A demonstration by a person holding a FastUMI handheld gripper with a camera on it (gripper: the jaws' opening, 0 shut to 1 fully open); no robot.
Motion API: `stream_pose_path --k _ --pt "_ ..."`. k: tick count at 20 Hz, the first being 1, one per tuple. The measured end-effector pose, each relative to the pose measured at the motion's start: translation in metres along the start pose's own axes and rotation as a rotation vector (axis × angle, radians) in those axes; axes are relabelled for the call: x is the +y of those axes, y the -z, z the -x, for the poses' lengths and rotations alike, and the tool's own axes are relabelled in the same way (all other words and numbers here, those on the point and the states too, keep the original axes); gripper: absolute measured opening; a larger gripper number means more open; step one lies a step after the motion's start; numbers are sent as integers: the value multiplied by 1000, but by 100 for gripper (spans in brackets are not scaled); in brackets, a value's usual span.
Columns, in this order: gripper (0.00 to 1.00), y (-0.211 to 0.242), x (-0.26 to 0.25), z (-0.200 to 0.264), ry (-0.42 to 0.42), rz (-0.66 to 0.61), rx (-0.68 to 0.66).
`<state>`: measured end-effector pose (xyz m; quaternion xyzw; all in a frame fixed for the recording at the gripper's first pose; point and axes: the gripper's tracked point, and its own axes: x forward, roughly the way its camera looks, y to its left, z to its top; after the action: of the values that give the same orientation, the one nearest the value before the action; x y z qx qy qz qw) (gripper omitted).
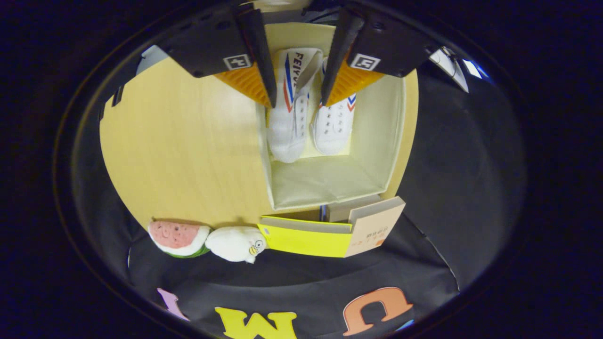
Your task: Open the storage box then place both shoes into the box .Put the left shoe in first, then the right shoe, with the right side of both shoes facing outward in a uniform manner.
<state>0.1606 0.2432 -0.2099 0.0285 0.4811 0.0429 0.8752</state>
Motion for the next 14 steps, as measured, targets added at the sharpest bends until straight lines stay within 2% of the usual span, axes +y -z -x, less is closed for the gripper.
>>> stream_pose_path --k 4,10,14 --pt "95 -4 -8 27 29 13 -90" --pt "95 -20 -33 92 107 17 -347" --pt "97 -31 -41 152 120 58 -551"
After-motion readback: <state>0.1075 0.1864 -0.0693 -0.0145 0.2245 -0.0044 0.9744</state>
